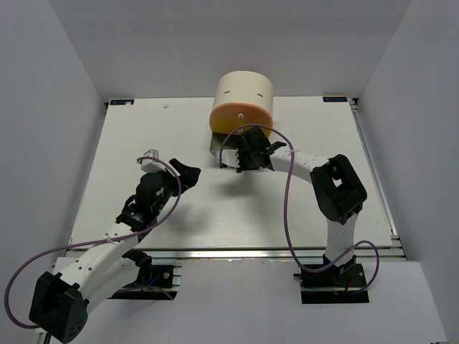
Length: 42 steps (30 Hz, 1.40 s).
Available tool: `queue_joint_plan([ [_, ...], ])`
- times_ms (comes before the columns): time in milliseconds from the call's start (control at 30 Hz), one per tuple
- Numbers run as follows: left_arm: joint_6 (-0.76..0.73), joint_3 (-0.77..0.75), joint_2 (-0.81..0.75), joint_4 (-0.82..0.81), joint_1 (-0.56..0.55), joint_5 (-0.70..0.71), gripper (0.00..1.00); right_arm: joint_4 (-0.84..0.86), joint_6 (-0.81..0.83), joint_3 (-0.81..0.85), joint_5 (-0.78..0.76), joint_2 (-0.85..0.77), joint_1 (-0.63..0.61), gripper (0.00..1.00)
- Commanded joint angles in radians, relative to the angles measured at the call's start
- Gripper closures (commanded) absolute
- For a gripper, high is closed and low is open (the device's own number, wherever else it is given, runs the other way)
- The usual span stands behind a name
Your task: Organize the makeup
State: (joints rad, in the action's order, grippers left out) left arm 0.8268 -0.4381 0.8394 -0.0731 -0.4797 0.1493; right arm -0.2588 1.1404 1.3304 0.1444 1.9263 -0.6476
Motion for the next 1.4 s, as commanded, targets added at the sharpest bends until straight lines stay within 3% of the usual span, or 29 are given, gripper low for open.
queue_joint_plan([
  [0,-0.014,-0.017,-0.011,0.012,0.004,0.013,0.02,0.154,-0.013,0.027,-0.074,0.028,-0.001,1.00],
  [567,-0.023,-0.022,-0.007,0.016,0.004,0.021,0.02,0.334,-0.076,0.134,-0.224,0.164,0.005,1.00],
  [1000,-0.023,-0.030,0.006,0.013,0.004,0.016,0.02,0.506,-0.091,0.104,-0.325,0.197,0.014,1.00],
  [1167,-0.023,-0.031,0.000,0.016,0.004,0.018,0.02,0.465,-0.096,0.102,-0.313,0.188,0.016,1.00],
  [1267,-0.025,-0.034,-0.010,0.024,0.004,0.021,0.02,0.347,-0.128,0.084,-0.203,0.133,0.014,1.00],
  [1367,-0.023,-0.031,-0.026,0.029,0.004,0.024,0.02,0.193,-0.166,0.018,-0.050,-0.016,0.014,0.88],
])
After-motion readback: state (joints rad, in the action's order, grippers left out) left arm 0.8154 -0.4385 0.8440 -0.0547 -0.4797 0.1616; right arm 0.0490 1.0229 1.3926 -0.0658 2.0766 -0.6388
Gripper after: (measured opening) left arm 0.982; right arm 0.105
